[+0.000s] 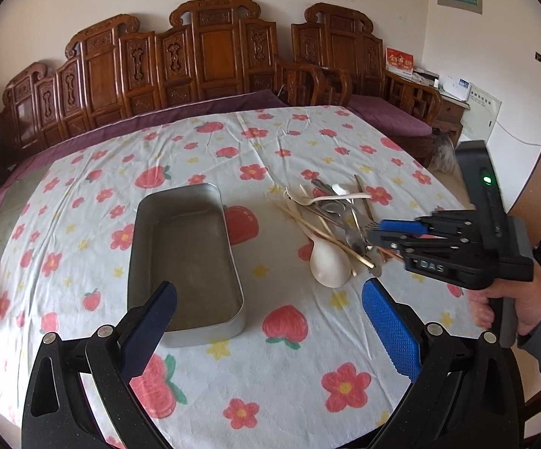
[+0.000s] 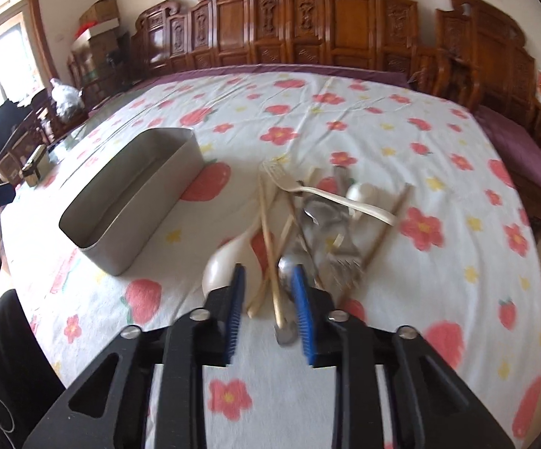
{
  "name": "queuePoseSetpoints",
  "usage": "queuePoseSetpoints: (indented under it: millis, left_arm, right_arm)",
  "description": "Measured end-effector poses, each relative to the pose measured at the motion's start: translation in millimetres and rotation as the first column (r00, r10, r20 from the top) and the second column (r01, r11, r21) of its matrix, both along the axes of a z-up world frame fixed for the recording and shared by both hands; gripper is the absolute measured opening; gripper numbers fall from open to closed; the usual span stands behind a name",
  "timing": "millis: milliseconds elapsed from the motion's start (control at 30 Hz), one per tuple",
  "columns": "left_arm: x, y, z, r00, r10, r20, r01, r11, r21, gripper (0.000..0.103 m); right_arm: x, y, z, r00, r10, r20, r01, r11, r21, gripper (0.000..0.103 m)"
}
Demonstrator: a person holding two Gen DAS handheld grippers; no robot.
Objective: Organize utensils
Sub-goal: 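Reach the right tool into the utensil pile and grasp a wooden chopstick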
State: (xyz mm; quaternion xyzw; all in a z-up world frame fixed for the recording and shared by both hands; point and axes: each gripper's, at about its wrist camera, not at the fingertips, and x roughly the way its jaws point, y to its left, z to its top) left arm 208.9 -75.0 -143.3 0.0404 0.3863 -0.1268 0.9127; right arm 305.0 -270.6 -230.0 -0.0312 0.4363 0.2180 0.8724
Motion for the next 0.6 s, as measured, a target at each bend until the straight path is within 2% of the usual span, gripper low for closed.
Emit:
queuePoseSetpoints:
  millis: [267,500,533,600]
  left_arm:
    - [23.4,-5.5,-2.7,0.999,-0.03,-0.011,0.03,0.999,0.014,0.082]
    - [40.3,-0.7,-2.6,1.0,-0.02,-0.023,0.021,0.999,0.025,0.082]
    - [41.9,0.0,-3.1,1.0,-0.017,-0.025,0.018,1.0,0.025,0.082]
    - [44.0,0.4,-4.4,0.999,-0.013,-0.031,0.014,1.0,0.024,0.082]
  right_arm:
    - [53.3,28.2,-30.6,0.994,0.051,-0.097,-0.056,0.997,-0.05,0.018]
    - [72.7,42.9,-45.9,0.988,0.082,-0.131,-0.095,0.99,-0.101,0.014]
    - [74.5,46.4,-47.8,0.987,0.085,-0.134,-0.103,0.986,-0.13,0.011]
    - [77.1,50.2,-49.8,0.987,0.083,-0.138,-0.105,0.98,-0.166,0.011]
